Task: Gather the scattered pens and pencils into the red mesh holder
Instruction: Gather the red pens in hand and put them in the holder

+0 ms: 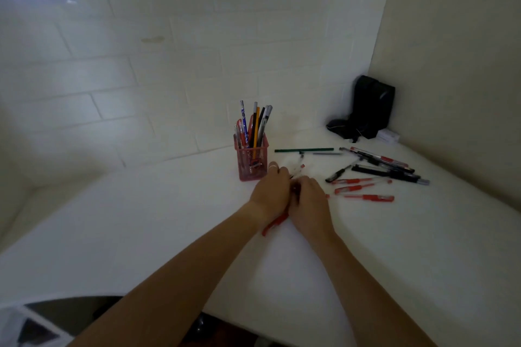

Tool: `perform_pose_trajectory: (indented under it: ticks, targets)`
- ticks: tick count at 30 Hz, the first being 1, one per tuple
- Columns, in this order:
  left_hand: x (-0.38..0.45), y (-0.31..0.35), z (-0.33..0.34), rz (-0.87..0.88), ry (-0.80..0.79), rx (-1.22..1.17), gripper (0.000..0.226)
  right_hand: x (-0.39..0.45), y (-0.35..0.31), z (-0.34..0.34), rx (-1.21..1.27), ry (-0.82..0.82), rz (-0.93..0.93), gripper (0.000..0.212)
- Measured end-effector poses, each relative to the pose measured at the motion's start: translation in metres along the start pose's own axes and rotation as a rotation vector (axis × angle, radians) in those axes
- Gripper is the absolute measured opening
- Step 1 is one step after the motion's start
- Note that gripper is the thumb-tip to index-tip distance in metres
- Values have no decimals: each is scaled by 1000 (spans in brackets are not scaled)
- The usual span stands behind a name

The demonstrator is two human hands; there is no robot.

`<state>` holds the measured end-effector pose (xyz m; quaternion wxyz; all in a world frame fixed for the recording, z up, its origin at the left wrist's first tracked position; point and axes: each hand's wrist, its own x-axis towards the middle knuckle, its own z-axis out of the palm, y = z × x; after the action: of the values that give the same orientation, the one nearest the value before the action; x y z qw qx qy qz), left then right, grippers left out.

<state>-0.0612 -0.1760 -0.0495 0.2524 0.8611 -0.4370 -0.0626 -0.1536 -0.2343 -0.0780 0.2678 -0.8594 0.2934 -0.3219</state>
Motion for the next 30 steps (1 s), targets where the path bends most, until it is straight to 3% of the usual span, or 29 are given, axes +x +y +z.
perform_pose_trajectory:
  ticks: [6, 12, 17, 24, 30]
  targets:
    - [10, 9, -7, -27, 22, 27, 32, -2, 2, -1, 72, 20, 32, 37]
    - [8, 14, -21, -77, -146, 155, 21, -5, 0, -1, 7, 149, 55, 51]
    - [-14, 18, -24, -67, -233, 246, 26, -6, -4, -2, -66, 202, 191, 38]
    - [-31, 23, -19, -74, -153, 236, 35, 7, -4, -15, -84, 100, 348, 21]
    - [-32, 33, -23, -110, -239, 175, 28, 18, -13, -16, -33, 4, 481, 17]
